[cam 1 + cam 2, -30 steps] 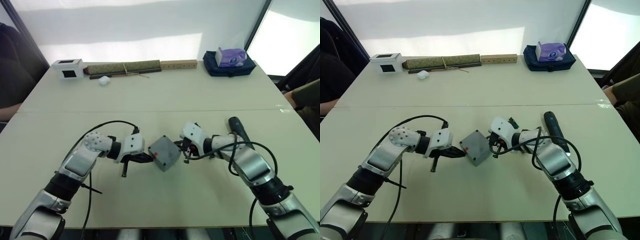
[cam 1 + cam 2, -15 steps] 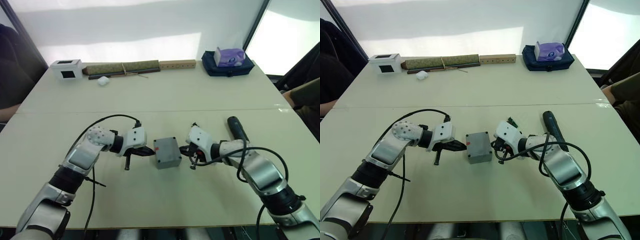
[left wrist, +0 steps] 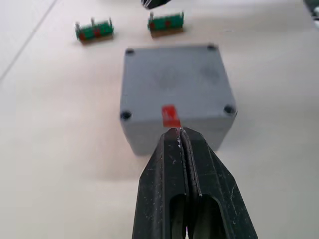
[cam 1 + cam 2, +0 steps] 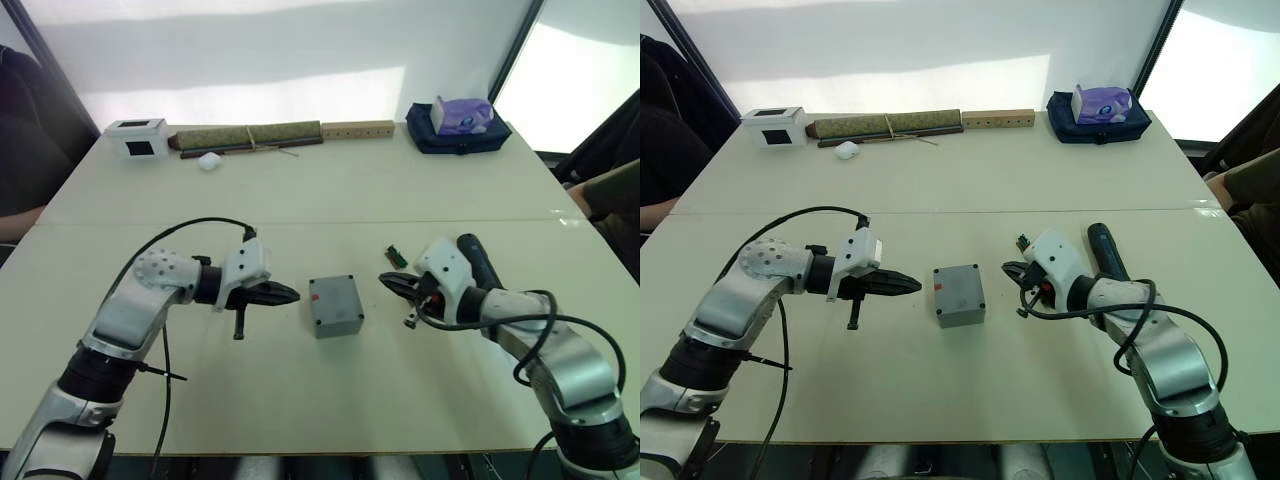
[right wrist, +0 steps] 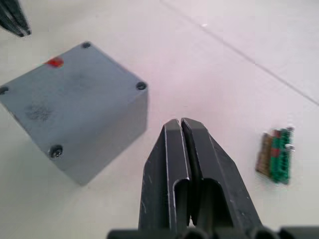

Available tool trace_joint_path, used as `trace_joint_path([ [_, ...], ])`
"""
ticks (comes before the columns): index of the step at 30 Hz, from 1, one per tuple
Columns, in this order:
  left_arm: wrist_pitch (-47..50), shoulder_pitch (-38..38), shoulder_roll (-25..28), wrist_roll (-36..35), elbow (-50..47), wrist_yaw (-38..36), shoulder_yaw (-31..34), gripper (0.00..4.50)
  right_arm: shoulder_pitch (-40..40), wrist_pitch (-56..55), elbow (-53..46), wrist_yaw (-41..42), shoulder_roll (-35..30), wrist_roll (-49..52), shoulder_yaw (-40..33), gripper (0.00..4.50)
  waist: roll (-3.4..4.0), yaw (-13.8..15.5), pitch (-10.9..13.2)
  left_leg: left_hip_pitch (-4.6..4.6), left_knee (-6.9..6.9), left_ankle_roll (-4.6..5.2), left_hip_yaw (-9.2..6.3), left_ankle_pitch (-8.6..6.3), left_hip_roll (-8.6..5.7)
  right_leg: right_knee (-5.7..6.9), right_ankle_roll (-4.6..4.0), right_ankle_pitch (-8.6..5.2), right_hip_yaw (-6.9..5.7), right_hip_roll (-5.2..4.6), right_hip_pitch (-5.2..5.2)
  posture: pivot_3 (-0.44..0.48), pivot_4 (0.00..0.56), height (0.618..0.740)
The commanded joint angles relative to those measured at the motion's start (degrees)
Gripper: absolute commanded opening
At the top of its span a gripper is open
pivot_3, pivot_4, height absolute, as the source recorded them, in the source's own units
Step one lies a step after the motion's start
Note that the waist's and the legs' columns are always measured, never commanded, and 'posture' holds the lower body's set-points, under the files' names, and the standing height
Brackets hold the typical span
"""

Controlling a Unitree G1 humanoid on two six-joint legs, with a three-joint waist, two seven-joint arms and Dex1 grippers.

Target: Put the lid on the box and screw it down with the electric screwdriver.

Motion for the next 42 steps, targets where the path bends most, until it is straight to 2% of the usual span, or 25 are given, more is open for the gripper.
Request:
trace_joint_path([
  [1, 2.27, -2.28, -0.2, -3.41, -3.45, 1.39, 2.74, 0.0, 1.67, 1.63, -2.93, -1.51, -0.11, 2.58, -4.55, 0.52, -0.01, -0.01, 0.0, 0.0, 0.02, 0.0, 0.0, 0.0, 0.0, 0.04, 0.0, 0.0, 0.0, 0.0, 0.0, 0.0, 0.15, 0.74],
  [2, 3.1, -3.46, -0.58, -4.52, -4.18, 1.79, 3.15, 0.0, 2.96, 2.25, -2.7, -2.48, -0.15, 2.37, -5.62, 0.65, -0.01, -0.01, 0.01, 0.01, 0.06, 0.0, -0.01, 0.0, 0.01, 0.08, 0.0, 0.0, 0.0, 0.02, 0.0, 0.0, 0.15, 0.74],
  [4, 3.76, -5.06, -1.23, -5.78, -4.89, 2.31, 3.36, 0.0, 4.86, 3.35, -1.87, -4.1, -0.28, 1.83, -6.18, 1.44, -0.03, 0.13, 0.02, 0.0, 0.15, 0.0, -0.04, 0.0, 0.01, 0.18, 0.0, -0.01, -0.01, 0.04, 0.0, 0.0, 0.15, 0.74],
  [7, 4.19, -6.65, -2.43, -6.42, -4.4, 3.36, 2.96, 0.0, 5.39, 6.56, 0.6, -7.04, 2.96, 3.62, -7.03, 2.8, -0.04, 0.0, 0.01, 0.02, 0.3, 0.01, -0.04, 0.0, 0.01, 0.25, 0.01, 0.0, -0.01, 0.05, 0.07, 0.0, 0.15, 0.74],
  [9, 3.76, -6.9, -2.56, -6.09, -4.03, 3.58, 2.4, 0.0, 5.3, 6.67, 1.47, -7.96, 3.54, 3.4, -6.46, 3.53, -0.04, -0.34, 0.01, 0.09, 0.34, 0.01, 0.01, 0.0, 0.01, 0.31, 0.01, 0.0, 0.0, 0.08, 0.1, 0.0, 0.15, 0.74],
  [16, 3.12, -7.61, -3.26, -5.61, -3.27, 4.16, 1.41, 0.0, 3.33, 7.23, 5.09, -11.6, 4.73, 2.8, -5.14, 3.53, -0.04, -0.12, 0.01, 0.09, 0.34, 0.01, -0.01, 0.0, 0.13, 0.35, 0.01, 0.0, 0.13, 0.37, 0.07, 0.0, 0.15, 0.74],
  [36, 1.0, -7.45, -3.84, -4.07, -1.44, 4.91, 0.33, 0.0, 0.63, 6.04, 8.86, -12.86, 5.01, 3.35, -3.53, 3.53, -0.04, -0.08, 0.01, 0.08, 0.36, 0.01, 0.0, 0.0, 0.13, 0.34, 0.01, 0.0, 0.16, 0.37, 0.06, 0.0, 0.15, 0.74],
  [37, 0.84, -7.34, -3.85, -3.89, -1.39, 4.94, 0.2, 0.0, 0.7, 6.06, 8.78, -12.87, 5.01, 3.39, -3.56, 3.13, -0.04, -0.08, 0.01, 0.08, 0.36, 0.01, 0.0, 0.0, 0.13, 0.34, 0.01, 0.0, 0.16, 0.37, 0.06, 0.0, 0.15, 0.74],
  [38, 0.73, -7.22, -3.84, -3.78, -1.42, 4.97, 0.11, 0.0, 0.8, 6.09, 8.65, -12.89, 5.0, 3.43, -3.6, 2.93, -0.04, -0.08, 0.01, 0.08, 0.36, 0.01, 0.01, 0.0, 0.13, 0.34, 0.01, 0.0, 0.16, 0.37, 0.06, 0.0, 0.15, 0.74],
  [42, 0.48, -7.05, -3.76, -3.57, -1.44, 5.03, -0.05, 0.0, 0.8, 6.29, 8.55, -13.01, 4.96, 3.55, -3.72, 1.14, -0.04, -0.09, 0.01, 0.08, 0.36, 0.01, 0.0, 0.0, 0.13, 0.34, 0.01, 0.0, 0.16, 0.37, 0.06, 0.0, 0.15, 0.74],
])
